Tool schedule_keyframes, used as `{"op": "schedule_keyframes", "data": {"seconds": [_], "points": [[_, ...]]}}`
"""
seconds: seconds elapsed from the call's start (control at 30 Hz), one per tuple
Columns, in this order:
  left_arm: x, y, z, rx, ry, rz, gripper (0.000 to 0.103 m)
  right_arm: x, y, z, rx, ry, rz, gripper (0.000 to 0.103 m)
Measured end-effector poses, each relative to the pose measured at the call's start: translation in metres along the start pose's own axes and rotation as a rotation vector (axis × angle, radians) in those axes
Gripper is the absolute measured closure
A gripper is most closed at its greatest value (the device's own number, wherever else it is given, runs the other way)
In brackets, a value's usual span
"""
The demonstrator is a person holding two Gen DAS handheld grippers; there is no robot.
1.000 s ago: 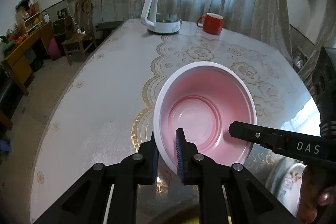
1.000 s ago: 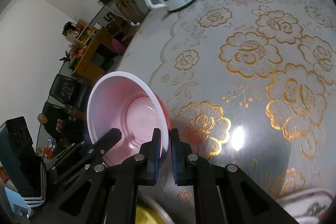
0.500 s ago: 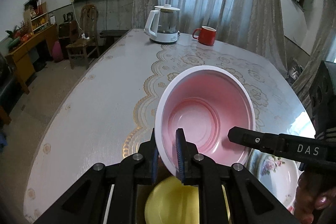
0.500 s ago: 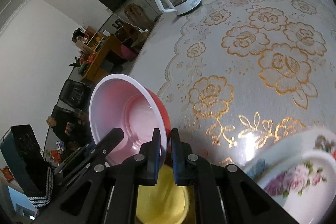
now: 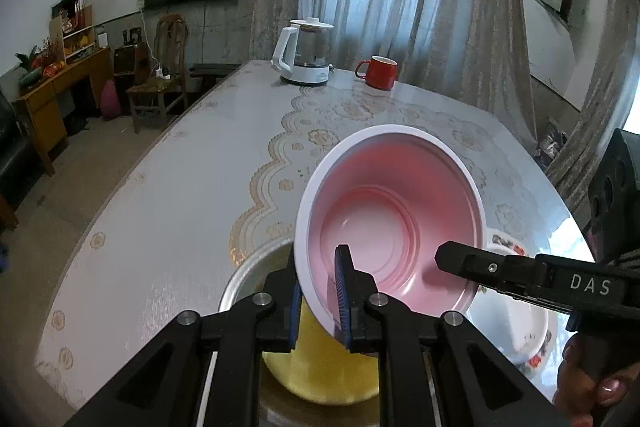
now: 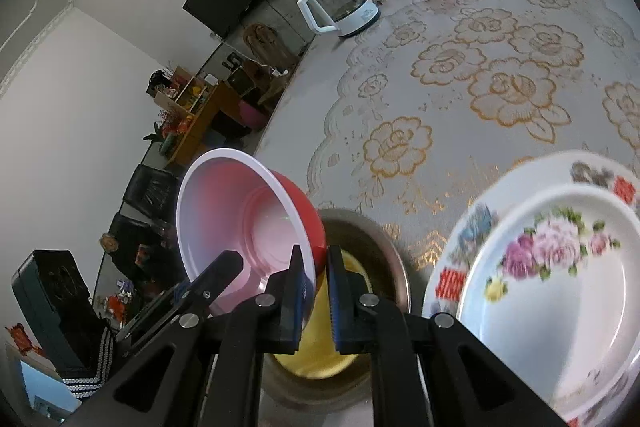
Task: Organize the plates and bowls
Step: 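Carry the red-and-pink bowl with both grippers over the yellow bowl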
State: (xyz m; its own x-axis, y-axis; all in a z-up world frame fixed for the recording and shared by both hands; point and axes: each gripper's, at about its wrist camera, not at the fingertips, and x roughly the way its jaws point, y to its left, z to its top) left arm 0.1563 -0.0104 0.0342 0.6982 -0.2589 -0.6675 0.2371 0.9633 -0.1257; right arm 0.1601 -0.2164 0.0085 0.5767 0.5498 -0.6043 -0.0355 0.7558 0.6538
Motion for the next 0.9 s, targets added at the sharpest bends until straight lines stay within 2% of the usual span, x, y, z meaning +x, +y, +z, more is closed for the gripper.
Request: {"op": "schedule_keyframes", "data": {"seconds": [0.43, 0.9], "points": [[-0.016, 0.001, -0.018, -0.010, -0.012, 0.002, 0.088, -0.011, 0.004, -0.027, 0.003, -0.009, 0.003, 0.092], [-0.023, 0.007, -0.031, -0.028, -0.013, 0.001, 0.088, -0.006, 0.007, -0.040, -0.010, 0.013, -0.006, 0.092]]}}
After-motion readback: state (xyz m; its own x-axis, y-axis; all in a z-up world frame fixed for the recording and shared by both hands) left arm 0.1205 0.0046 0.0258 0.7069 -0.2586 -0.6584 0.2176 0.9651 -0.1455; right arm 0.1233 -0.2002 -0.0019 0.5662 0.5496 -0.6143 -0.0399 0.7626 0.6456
